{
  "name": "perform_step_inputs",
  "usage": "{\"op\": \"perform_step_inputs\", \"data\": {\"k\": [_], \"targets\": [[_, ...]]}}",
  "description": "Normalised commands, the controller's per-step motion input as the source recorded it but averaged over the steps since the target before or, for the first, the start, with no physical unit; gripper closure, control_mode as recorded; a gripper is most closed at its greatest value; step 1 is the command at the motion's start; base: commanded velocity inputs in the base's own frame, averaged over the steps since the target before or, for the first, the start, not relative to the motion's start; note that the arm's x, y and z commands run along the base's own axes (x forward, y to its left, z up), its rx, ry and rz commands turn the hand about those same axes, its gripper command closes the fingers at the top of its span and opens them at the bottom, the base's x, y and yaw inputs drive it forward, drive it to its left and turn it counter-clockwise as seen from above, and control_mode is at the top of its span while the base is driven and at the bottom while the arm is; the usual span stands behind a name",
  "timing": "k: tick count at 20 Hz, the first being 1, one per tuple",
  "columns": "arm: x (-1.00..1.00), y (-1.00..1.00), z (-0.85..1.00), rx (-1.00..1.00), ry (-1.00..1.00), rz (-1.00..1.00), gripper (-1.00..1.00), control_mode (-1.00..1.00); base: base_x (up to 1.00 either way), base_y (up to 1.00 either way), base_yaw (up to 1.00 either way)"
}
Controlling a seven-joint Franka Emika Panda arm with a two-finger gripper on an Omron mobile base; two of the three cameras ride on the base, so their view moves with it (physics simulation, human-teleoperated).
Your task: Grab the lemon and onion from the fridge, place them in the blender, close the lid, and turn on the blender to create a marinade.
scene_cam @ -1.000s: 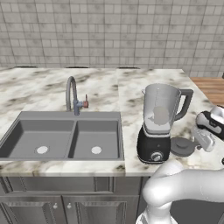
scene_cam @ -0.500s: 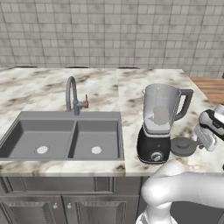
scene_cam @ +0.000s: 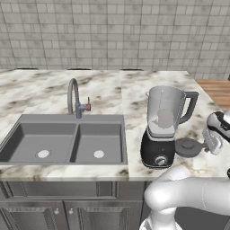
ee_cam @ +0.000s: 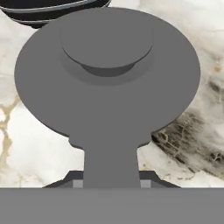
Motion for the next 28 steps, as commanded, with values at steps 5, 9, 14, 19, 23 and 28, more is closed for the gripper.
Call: {"op": "perform_step_inputs", "data": {"k": [5,9,14,19,23,28], "targets": [[0.00,-0.17,0.38,0.13,0.00,-0.06,1.00,-1.00,0.00,0.00,0.00],[-0.05,-0.12,0.61,0.11,0.00,-0.01,1.00,-1.00,0.00,0.00,0.00],[-0.16,-0.01,0.60,0.05,0.00,0.00,1.00,-1.00,0.00,0.00,0.00],[-0.24,0.00,0.58,0.01,0.00,0.00,1.00,-1.00,0.00,0.00,0.00],[-0.34,0.00,0.52,0.01,0.00,0.00,1.00,-1.00,0.00,0.00,0.00],[-0.29,0.00,0.52,0.01,-0.02,0.00,1.00,-1.00,0.00,0.00,0.00]]}}
